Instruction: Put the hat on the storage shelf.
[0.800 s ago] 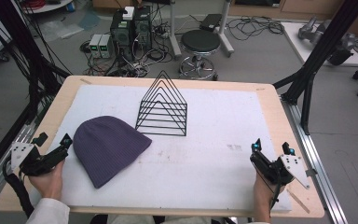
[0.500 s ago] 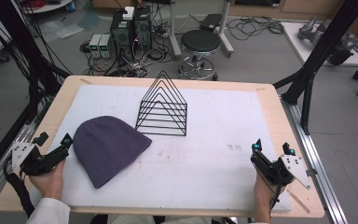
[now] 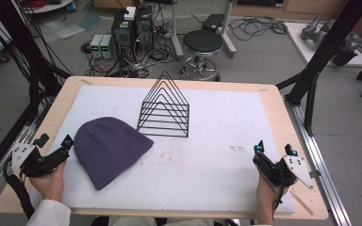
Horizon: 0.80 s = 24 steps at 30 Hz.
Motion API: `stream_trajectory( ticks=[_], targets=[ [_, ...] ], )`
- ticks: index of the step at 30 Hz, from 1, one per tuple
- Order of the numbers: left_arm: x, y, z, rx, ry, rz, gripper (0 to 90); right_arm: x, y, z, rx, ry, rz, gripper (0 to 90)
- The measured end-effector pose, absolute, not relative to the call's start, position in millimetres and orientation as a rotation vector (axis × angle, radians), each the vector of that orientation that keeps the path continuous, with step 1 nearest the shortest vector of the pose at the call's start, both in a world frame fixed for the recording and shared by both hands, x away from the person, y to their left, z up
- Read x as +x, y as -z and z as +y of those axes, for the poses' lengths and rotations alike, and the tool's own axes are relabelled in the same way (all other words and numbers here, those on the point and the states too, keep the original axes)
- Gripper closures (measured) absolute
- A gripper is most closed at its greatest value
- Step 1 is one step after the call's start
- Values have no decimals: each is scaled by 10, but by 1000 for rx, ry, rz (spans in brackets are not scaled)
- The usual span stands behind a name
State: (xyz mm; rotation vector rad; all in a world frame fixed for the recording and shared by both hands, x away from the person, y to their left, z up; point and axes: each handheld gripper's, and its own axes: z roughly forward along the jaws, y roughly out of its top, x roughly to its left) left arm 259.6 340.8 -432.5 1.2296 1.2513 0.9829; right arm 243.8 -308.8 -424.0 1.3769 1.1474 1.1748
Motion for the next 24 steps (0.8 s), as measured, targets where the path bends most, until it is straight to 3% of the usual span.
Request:
stream_trajectory(
  ticks=[24],
  targets=[
    [2638, 4321, 3420, 1252, -907, 1277, 166, 2471, 4253, -3069, 1388, -1181, 1182, 96]
  ],
)
